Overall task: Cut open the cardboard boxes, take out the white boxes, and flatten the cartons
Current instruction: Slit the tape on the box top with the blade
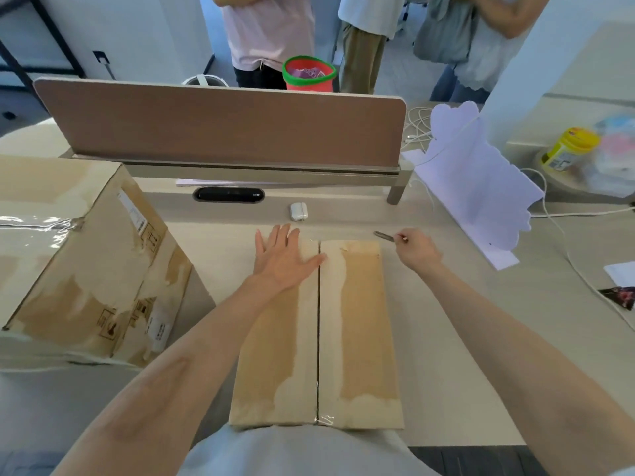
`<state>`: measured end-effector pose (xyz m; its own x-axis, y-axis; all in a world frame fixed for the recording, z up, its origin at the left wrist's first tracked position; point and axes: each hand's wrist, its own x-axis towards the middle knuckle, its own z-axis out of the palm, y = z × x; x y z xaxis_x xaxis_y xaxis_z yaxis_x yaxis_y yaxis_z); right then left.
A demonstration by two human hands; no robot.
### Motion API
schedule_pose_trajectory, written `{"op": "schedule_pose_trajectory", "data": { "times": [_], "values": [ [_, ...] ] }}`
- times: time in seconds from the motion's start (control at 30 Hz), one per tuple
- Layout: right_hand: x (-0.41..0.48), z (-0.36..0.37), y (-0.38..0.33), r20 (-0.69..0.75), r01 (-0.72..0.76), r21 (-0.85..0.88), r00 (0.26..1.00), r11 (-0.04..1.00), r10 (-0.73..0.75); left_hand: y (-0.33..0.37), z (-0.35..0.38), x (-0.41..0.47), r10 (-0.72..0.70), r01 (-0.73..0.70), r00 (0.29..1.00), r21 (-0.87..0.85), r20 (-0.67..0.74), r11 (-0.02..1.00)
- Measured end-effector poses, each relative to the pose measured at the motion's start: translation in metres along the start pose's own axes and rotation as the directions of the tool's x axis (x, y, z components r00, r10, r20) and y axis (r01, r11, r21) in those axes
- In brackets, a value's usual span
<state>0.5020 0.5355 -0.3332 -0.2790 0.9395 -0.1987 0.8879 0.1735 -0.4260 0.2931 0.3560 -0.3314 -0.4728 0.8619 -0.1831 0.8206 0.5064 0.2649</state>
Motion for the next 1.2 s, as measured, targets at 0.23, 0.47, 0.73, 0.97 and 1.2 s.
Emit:
{"op": "schedule_pose_trajectory", "data": {
  "times": [0.23,0.47,0.73,0.97,1.2],
  "values": [
    [-0.045,0.047,0.085,0.121,-0.355,0.092,0.931,0.93,0.344,0.015,-0.009,-0.01,-0.221,0.226,0.965,-0.019,0.14,0.974],
    [-0.081,0.051,0.13,0.005,-0.355,0.014,0.935,0.935,0.355,0.019,-0.012,-0.024,-0.267,0.294,0.942,-0.115,0.201,0.949],
    [-0.111,0.056,0.151,0.018,-0.394,-0.076,0.918,0.916,0.396,0.013,-0.017,-0.03,-0.264,0.327,0.897,-0.13,0.356,0.936],
    [-0.108,0.035,0.101,-0.014,-0.266,-0.078,0.964,0.961,0.266,0.02,-0.023,-0.039,-0.271,0.325,0.916,-0.152,0.296,0.933],
    [-0.095,0.009,-0.022,-0.19,0.078,0.192,0.981,0.978,-0.041,0.048,-0.029,-0.043,-0.252,0.268,0.928,-0.021,0.276,0.963]
  ]
}}
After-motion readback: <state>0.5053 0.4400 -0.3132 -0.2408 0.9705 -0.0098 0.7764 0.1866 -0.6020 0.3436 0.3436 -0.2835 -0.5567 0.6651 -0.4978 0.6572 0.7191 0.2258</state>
